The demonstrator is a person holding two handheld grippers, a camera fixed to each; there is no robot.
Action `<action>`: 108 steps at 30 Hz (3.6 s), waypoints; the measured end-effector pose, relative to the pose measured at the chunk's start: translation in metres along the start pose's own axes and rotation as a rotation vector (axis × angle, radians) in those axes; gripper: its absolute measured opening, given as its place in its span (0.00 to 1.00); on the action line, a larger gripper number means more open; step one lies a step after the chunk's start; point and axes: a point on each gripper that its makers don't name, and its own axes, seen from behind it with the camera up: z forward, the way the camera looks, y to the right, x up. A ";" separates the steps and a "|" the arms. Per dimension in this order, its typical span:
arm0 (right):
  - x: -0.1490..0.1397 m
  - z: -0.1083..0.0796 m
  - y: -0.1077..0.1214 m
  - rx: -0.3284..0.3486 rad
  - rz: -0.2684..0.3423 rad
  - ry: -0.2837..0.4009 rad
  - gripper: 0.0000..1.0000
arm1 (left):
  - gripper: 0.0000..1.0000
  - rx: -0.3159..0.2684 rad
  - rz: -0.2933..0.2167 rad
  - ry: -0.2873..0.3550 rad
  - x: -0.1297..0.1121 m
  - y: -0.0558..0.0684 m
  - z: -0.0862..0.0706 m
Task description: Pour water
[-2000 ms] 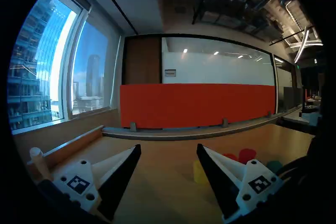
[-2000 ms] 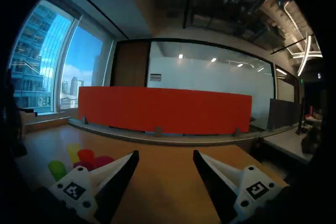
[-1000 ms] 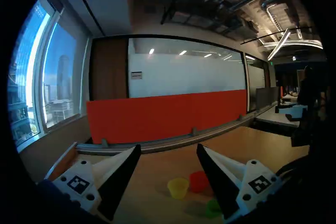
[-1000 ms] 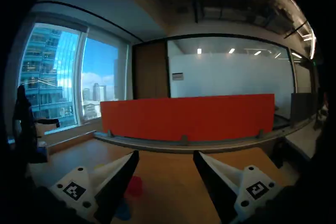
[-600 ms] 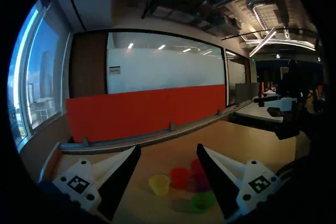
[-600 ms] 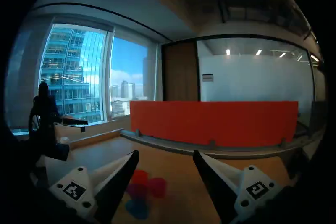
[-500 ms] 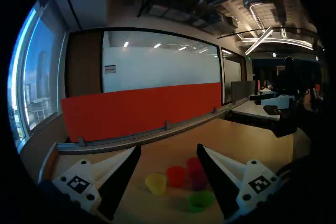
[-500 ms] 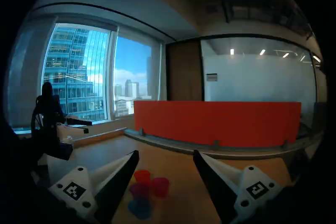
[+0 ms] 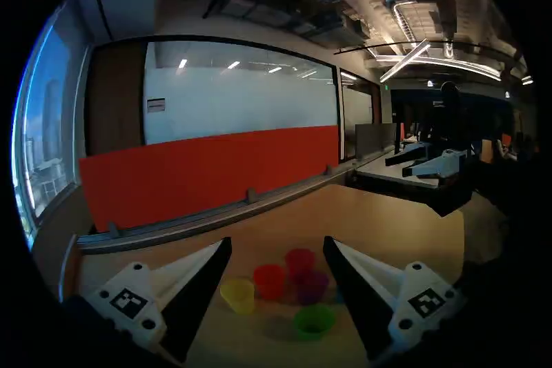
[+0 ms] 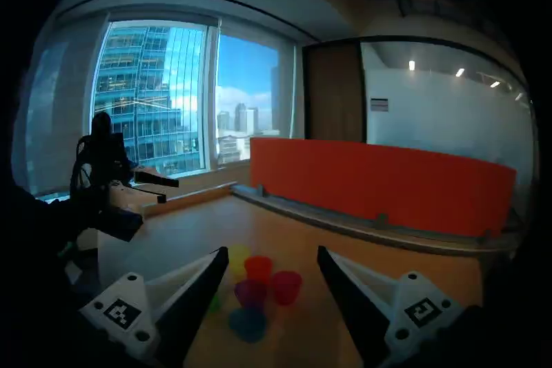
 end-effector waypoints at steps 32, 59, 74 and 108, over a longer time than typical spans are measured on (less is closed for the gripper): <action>-0.089 0.017 -0.022 0.132 -0.070 -0.257 1.00 | 0.99 -0.139 0.059 -0.210 -0.097 0.035 0.007; -0.190 0.037 -0.029 0.151 -0.088 -0.412 1.00 | 0.99 -0.201 0.014 -0.404 -0.200 0.052 0.009; -0.238 0.060 -0.031 0.164 -0.100 -0.484 1.00 | 0.99 -0.229 0.003 -0.460 -0.231 0.059 0.026; -0.255 0.109 -0.041 0.210 -0.085 -0.481 1.00 | 0.99 -0.286 -0.011 -0.455 -0.238 0.073 0.078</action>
